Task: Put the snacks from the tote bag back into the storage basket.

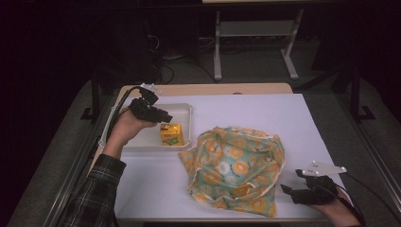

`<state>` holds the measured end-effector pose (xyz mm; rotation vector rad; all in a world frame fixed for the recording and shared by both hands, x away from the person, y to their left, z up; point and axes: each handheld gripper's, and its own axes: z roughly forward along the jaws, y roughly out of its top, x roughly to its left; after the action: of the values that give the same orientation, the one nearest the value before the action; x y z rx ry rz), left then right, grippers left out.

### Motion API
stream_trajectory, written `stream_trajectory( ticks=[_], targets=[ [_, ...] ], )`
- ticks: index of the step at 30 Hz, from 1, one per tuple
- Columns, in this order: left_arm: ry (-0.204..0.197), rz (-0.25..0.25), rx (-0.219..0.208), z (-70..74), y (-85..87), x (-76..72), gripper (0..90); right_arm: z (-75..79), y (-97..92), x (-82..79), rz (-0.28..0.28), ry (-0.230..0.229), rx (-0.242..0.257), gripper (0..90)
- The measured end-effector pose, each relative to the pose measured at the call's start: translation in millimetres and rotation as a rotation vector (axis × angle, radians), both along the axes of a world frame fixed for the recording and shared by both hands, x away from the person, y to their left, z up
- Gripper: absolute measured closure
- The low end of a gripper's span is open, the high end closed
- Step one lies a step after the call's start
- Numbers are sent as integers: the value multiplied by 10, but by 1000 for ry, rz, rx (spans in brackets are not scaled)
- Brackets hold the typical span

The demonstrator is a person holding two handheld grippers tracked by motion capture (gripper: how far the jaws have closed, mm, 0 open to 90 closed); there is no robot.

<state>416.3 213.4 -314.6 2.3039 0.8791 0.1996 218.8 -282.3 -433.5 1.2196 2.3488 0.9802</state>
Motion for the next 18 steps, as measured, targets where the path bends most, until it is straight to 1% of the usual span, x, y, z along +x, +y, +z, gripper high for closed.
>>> stream_trajectory(
  ticks=[1, 2, 3, 4, 5, 6, 9, 12, 18],
  targets=[
    [-2, 4, -13, 10, 19, -19, 580, -1, -1, -2, 0, 1, 0, 210],
    [-6, 10, -19, 15, 34, -40, 557, -1, -1, -2, 0, 1, 0, 210],
    [-13, 17, -19, 16, 46, -62, 557, -1, 0, -2, 0, 1, -1, 210],
    [-17, 23, -17, 18, 62, -83, 541, 0, 1, -2, 0, 0, -1, 210],
    [-16, 26, -20, 19, 81, -113, 503, 0, 7, -3, 3, -2, -3, 210],
    [-17, 25, -19, 19, 94, -132, 503, 0, 7, -3, 3, -2, -3, 210],
    [-28, 38, -19, 20, 145, -225, 457, -5, 15, 1, 8, -4, -6, 210],
    [-42, 58, -32, 19, 208, -328, 405, -15, 21, 4, 9, -4, -9, 210],
    [-49, 65, -12, -46, 287, -545, 326, -23, 21, 0, 7, -2, -12, 210]
  ],
)
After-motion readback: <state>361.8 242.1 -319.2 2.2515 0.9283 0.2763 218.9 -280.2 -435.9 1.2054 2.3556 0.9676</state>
